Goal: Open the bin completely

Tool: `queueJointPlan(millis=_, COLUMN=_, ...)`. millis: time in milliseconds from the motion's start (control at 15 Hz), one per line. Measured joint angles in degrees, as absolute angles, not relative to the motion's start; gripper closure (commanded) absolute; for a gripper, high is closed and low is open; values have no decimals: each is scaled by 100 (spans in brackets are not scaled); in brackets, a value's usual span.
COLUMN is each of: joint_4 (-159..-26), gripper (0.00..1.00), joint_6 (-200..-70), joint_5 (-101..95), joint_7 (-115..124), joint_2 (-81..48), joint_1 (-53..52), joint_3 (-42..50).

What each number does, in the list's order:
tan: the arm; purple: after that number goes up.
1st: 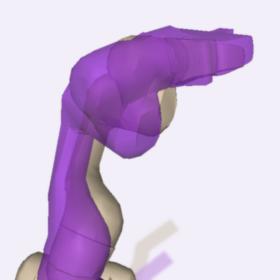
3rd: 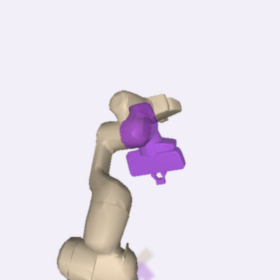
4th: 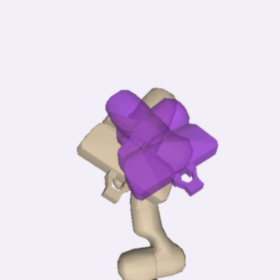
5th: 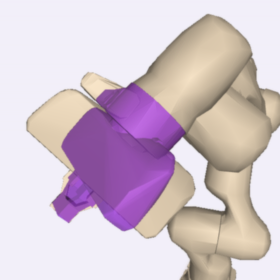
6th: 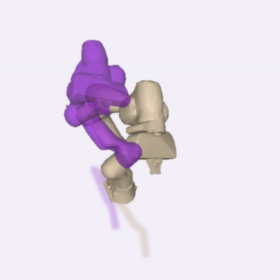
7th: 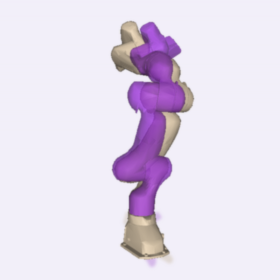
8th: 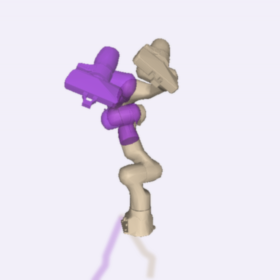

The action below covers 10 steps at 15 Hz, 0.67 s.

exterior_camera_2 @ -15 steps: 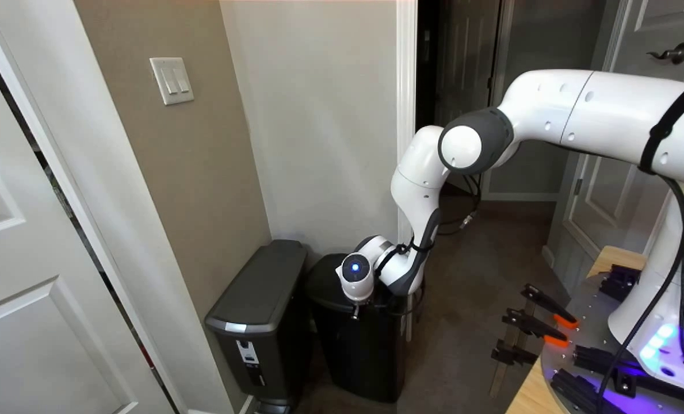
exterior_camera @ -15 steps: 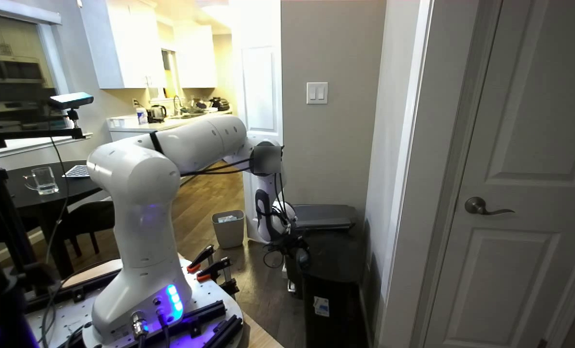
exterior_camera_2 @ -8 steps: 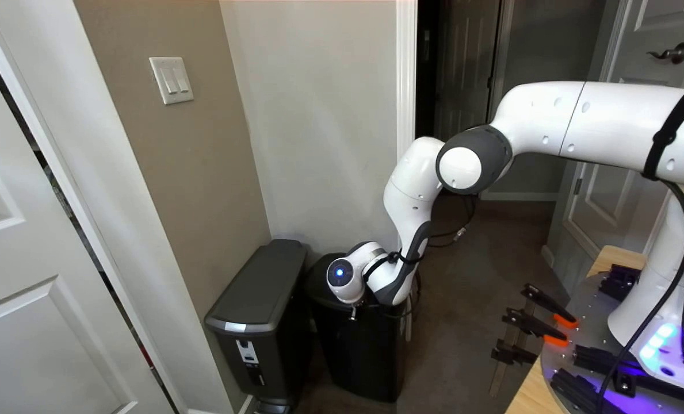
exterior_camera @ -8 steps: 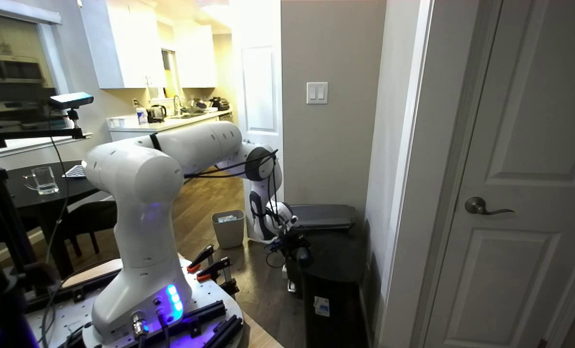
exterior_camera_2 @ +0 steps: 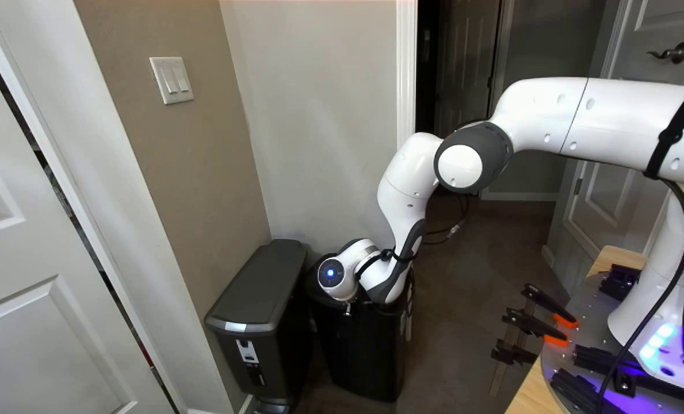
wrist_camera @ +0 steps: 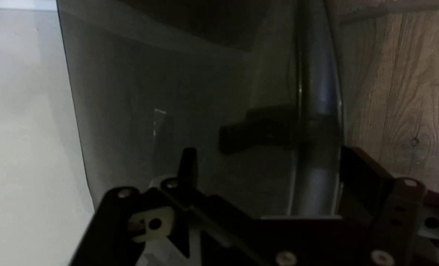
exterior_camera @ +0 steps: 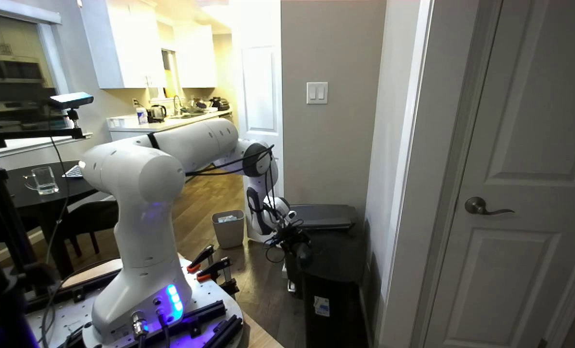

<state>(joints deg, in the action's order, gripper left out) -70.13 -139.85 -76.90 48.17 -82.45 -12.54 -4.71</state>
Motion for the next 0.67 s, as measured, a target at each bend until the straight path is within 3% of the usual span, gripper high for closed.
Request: queueJointPlan(millis=667, joint_4=-8313, gripper=0, joint_6=-13799, joint_5=-7758, joint_7=5787, joint_2=-7085, joint_1=-1640, joint_3=-113)
